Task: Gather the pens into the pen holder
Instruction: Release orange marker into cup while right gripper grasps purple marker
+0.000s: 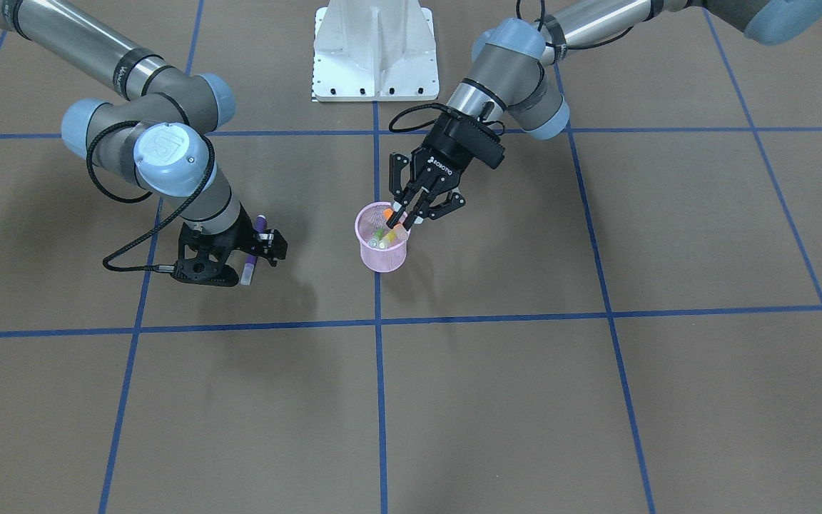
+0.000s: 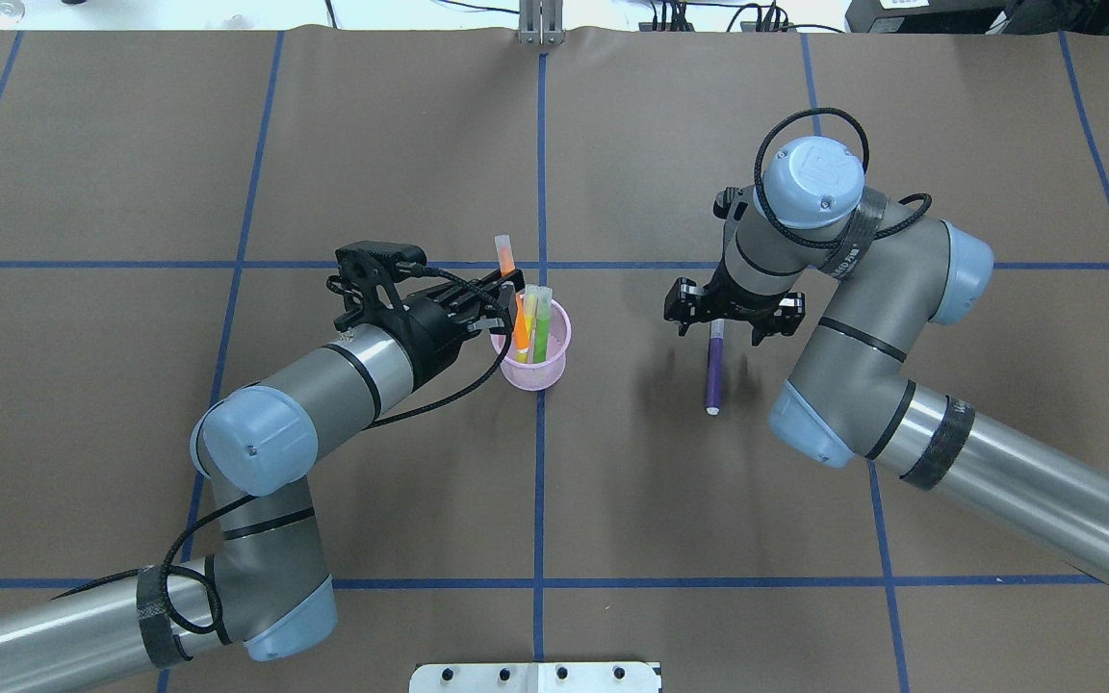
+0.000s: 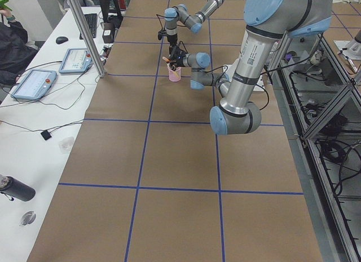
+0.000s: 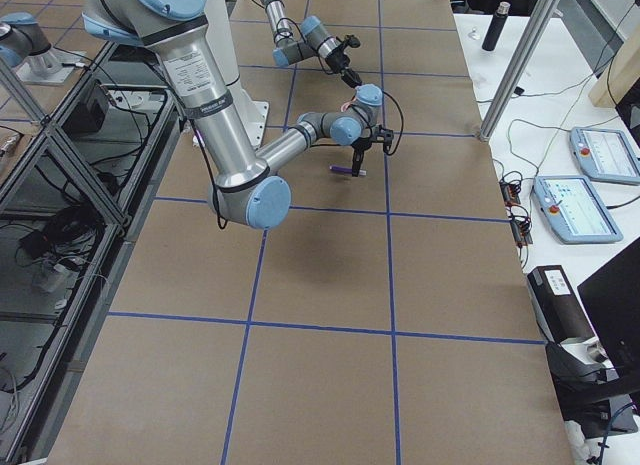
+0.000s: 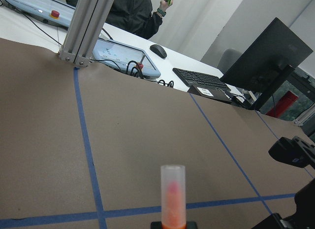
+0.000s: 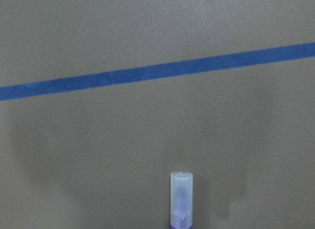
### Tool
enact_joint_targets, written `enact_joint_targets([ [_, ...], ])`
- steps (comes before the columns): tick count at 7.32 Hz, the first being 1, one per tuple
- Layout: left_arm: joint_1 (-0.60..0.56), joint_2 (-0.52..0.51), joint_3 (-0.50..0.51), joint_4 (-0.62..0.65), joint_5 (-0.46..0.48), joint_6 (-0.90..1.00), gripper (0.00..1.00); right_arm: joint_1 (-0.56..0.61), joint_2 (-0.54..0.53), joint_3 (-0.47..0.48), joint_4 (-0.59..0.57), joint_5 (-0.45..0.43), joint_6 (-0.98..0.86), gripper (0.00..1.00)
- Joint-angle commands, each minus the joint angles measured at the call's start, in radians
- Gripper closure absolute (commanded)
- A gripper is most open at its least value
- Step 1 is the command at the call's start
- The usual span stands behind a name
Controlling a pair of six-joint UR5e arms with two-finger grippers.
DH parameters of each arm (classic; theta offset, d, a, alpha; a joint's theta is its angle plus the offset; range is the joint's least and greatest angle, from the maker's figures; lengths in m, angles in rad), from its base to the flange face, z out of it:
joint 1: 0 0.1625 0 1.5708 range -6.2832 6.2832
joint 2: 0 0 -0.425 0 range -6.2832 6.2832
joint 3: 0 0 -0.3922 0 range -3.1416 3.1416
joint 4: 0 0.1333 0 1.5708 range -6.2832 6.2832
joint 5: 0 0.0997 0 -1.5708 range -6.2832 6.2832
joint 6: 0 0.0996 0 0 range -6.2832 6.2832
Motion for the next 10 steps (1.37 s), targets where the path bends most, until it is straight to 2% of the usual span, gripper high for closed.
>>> enact_joint_targets([
  [1,0.0,-0.004,0.018,-0.016,0.0,-0.002,1.0,-0.001,0.0,0.0,0.0,0.0,0.0,0.04],
  [2,0.0,-0.006,0.021,-0.027,-0.001,-0.002,0.54,-0.001,0.0,-0.002,0.0,0.0,0.0,0.04],
  [3,0.0,-0.007,0.021,-0.027,0.0,0.0,0.27,-0.007,-0.001,-0.002,0.0,0.0,0.0,0.05],
  [5,0.0,-0.009,0.024,-0.027,0.0,0.0,0.01,-0.012,-0.001,-0.002,0.0,0.0,0.0,0.05],
  [8,-0.002,-0.015,0.024,-0.03,0.0,0.001,0.01,-0.018,-0.012,-0.005,-0.002,0.0,0.0,0.06],
  [9,-0.003,-0.014,0.024,-0.03,0.0,0.001,0.01,-0.018,-0.012,-0.005,-0.002,0.0,0.0,0.12],
  [10,-0.003,-0.015,0.024,-0.03,0.0,0.001,0.01,-0.018,-0.012,-0.005,-0.002,0.002,0.001,0.27],
])
